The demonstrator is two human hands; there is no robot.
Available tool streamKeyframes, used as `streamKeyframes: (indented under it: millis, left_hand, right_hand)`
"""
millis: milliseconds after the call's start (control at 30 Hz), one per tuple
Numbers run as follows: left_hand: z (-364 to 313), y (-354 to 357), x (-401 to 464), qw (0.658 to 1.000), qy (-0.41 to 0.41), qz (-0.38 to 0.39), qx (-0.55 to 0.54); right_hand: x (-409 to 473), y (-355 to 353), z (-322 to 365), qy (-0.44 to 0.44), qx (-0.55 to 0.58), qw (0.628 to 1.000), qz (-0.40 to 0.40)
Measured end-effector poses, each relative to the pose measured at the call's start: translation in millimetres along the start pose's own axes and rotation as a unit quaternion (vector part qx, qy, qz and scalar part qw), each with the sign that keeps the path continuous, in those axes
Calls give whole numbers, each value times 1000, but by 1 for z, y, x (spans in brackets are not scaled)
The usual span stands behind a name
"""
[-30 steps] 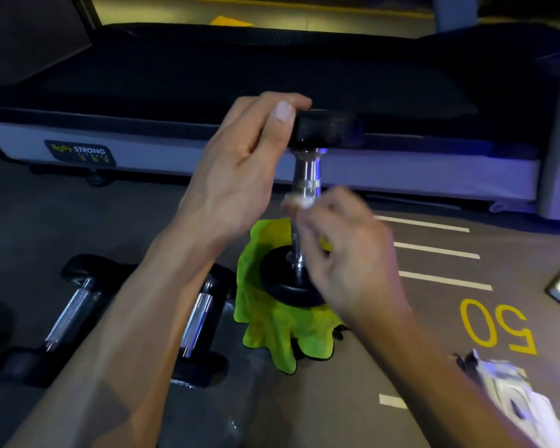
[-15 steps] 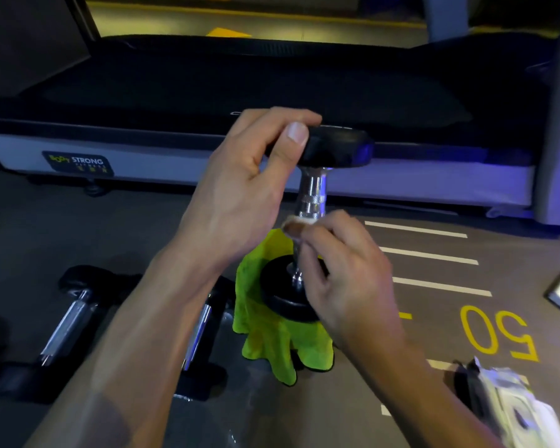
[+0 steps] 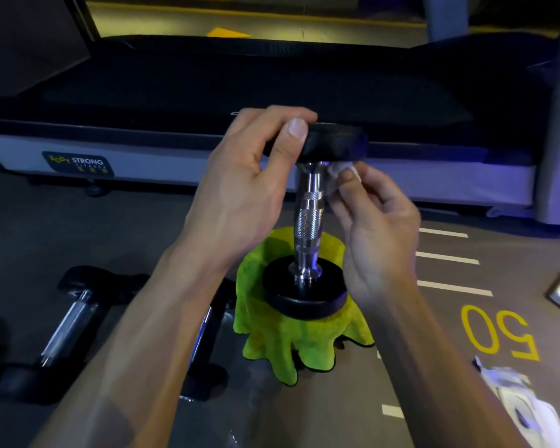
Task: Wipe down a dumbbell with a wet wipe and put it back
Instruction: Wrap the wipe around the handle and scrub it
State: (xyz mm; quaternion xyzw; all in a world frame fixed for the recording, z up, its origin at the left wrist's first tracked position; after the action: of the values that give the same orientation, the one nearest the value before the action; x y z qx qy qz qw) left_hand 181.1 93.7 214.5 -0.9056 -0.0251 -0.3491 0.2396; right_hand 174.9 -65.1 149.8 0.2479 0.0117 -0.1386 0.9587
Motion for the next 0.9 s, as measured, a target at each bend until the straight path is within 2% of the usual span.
streamKeyframes:
  millis: [67, 167, 267, 367, 433, 467, 533, 600, 700, 767, 900]
  left_hand:
    - [0, 1, 0, 1000, -2, 0, 0]
    - [1, 1, -1, 1000, -5, -3, 4]
    - [2, 0, -2, 1000, -5, -8, 8]
    - [4, -3, -2, 1000, -8, -8, 21]
    - [5, -5, -2, 1000, -10, -9, 25]
    - [5, -5, -2, 1000, -10, -9, 23]
    - [3, -5, -3, 1000, -10, -9, 16]
    - [3, -4, -3, 1000, -9, -4, 18]
    - [5, -6, -1, 1000, -14, 1, 26]
    - [5, -7, -2, 1000, -12, 1, 22]
    - [4, -9, -6, 1000, -10, -7, 10]
  right_hand:
    - [-3, 10, -3, 59, 106, 992, 26]
    - [-10, 16, -1, 50, 137, 989, 14]
    - [-18, 19, -3, 2, 71, 997, -26]
    - [-31, 27, -6, -129, -90, 987, -24]
    - [-39, 31, -8, -228, -203, 952, -13]
    - [-43, 33, -8, -276, -266, 923, -14]
    - [-48, 39, -10, -361, -406, 839, -8]
    - [-47, 43, -11, -393, -508, 766, 9]
    - [-38, 38, -10, -398, -556, 728, 49]
    - [-36, 27, -6, -411, -535, 736, 61]
    - [-44, 4, -5, -377, -460, 802, 53]
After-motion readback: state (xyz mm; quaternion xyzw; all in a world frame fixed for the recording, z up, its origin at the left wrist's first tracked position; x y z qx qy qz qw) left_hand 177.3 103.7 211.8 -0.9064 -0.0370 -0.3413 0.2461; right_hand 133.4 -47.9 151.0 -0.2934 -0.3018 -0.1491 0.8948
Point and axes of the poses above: each hand's wrist, its own x-axis towards the middle knuckle, its own y-axis out of the palm, z = x × y, the point moved 5 cm from there along x, towards the middle knuckle, and after that the axes turned 10 degrees about y, right-handed, at the moved point
